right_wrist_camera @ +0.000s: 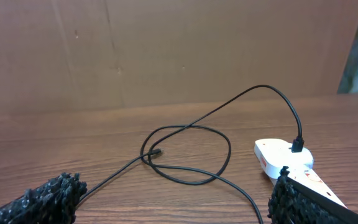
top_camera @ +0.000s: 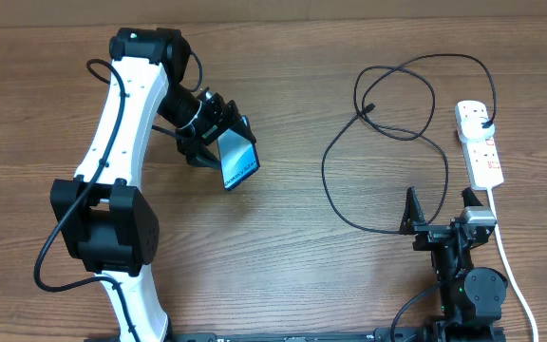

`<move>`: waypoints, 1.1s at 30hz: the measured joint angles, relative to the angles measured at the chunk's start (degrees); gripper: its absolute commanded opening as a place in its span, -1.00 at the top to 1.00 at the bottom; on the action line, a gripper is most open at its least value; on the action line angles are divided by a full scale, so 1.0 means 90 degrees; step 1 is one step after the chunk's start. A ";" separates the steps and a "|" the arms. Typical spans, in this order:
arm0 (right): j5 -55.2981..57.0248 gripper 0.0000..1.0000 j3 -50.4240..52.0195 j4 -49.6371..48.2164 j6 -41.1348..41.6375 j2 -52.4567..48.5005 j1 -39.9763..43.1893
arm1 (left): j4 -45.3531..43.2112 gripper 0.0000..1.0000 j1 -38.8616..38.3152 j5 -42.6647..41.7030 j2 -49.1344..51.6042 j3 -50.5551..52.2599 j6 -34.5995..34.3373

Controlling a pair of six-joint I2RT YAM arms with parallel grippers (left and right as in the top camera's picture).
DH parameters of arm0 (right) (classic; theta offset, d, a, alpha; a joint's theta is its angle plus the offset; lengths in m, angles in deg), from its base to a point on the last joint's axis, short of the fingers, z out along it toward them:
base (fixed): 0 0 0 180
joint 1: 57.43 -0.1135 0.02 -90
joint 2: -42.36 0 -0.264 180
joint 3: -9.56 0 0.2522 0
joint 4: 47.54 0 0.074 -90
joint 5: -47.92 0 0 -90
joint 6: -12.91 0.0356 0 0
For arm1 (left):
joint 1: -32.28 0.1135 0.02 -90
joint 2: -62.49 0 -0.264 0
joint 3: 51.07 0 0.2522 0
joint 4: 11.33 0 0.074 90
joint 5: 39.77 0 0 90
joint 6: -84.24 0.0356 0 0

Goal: Plug charger to phone and switch on socket

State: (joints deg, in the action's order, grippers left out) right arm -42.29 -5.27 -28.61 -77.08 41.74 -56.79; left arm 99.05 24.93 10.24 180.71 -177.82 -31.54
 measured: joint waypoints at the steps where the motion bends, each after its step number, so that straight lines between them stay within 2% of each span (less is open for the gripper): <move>1: 0.0000 -1.00 0.0000 -0.0002 -0.0002 0.0000 0.0002 | -0.0002 -0.32 0.0000 -0.0092 0.0000 0.0000 0.0034; 16: 0.0000 -1.00 0.0000 -0.0005 -0.0002 0.0000 0.0002 | 0.0005 -0.33 0.0058 -0.1649 0.0000 0.0000 0.0563; 33: 0.0000 -1.00 0.0000 -0.0002 -0.0002 0.0000 0.0000 | 0.0002 -0.33 0.0168 -0.1897 0.0000 0.0000 0.0772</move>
State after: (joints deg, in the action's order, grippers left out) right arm -42.29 -5.27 -28.63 -77.11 41.74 -56.79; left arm 99.07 26.44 -6.83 180.71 -177.82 -24.59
